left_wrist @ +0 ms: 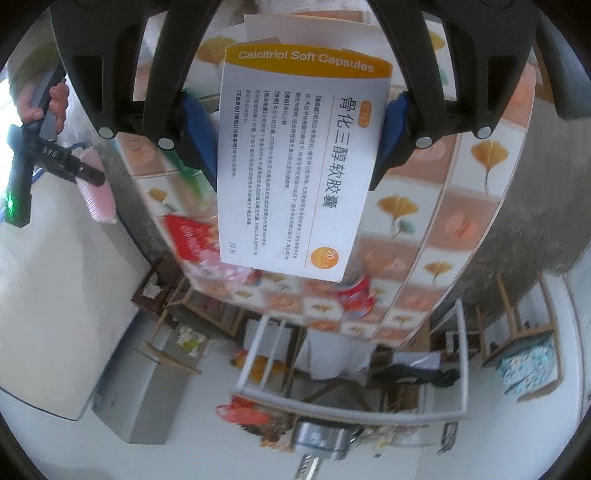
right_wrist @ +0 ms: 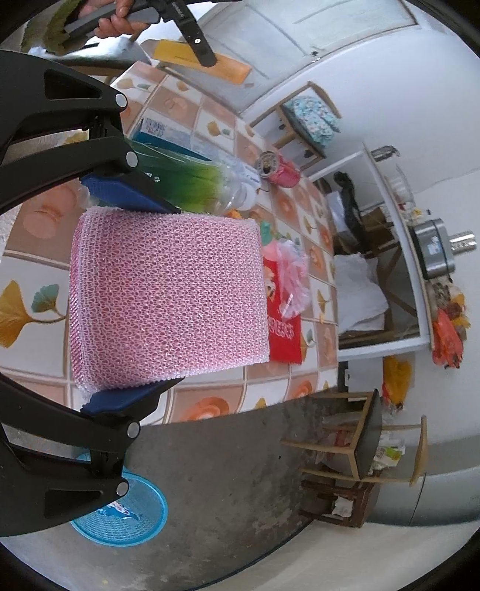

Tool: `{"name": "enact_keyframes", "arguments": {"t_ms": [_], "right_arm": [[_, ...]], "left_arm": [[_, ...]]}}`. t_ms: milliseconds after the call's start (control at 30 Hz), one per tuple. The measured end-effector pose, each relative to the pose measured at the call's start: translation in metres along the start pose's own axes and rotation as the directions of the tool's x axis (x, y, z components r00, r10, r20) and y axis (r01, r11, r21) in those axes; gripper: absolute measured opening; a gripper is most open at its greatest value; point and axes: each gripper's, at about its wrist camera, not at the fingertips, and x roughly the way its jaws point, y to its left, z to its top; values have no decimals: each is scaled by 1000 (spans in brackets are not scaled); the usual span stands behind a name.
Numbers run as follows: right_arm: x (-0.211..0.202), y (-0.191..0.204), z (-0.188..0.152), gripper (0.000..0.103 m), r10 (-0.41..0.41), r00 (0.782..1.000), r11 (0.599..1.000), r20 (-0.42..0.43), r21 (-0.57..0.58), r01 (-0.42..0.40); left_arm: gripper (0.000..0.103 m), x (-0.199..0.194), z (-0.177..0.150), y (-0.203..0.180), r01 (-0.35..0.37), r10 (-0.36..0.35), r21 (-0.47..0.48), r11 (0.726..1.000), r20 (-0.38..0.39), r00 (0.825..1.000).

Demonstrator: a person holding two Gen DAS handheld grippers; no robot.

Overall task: Collect trash
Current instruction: 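Carry both items over the blue wastebasket and release them inside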

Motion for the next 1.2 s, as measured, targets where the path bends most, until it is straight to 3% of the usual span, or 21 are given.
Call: {"name": "enact_keyframes", "arguments": {"t_ms": [167, 300, 433, 533, 667, 700, 800, 900, 1033, 1200], "right_arm": [[-36, -35, -7, 77, -47, 995, 996, 83, 84, 40], [-74, -76, -20, 77, -123, 981, 977, 150, 193, 93], [-112, -128, -48, 77, -215, 960, 929, 182, 342, 143], [-131, -165, -74, 77, -266, 948, 879, 174, 448, 165], [-141, -204, -112, 77, -302, 943, 805, 140, 567, 173], [-141, -213, -121, 77, -302, 944, 786, 131, 594, 169], [-136, -237, -146, 77, -292, 951, 725, 103, 672, 150], [-123, -262, -168, 77, -253, 964, 662, 86, 741, 108], [-100, -297, -187, 77, -199, 978, 592, 66, 803, 66], [-65, -334, -190, 78, -157, 986, 535, 55, 844, 38]], "left_arm": [[71, -6, 22, -50, 92, -94, 89, 992, 24, 995], [71, -1, 36, -96, 207, -209, 155, 966, -1, 978], [71, 21, 41, -158, 355, -340, 208, 911, -106, 934], [71, 42, 38, -207, 445, -406, 231, 865, -199, 892], [71, 72, 25, -272, 550, -468, 231, 803, -328, 821], [71, 85, 21, -290, 574, -476, 217, 790, -373, 796], [71, 118, 6, -332, 598, -462, 189, 779, -472, 751], [71, 154, -11, -367, 593, -420, 169, 787, -557, 716], [71, 194, -31, -409, 579, -362, 183, 794, -624, 693], [71, 237, -46, -461, 572, -317, 203, 794, -665, 676]]}}
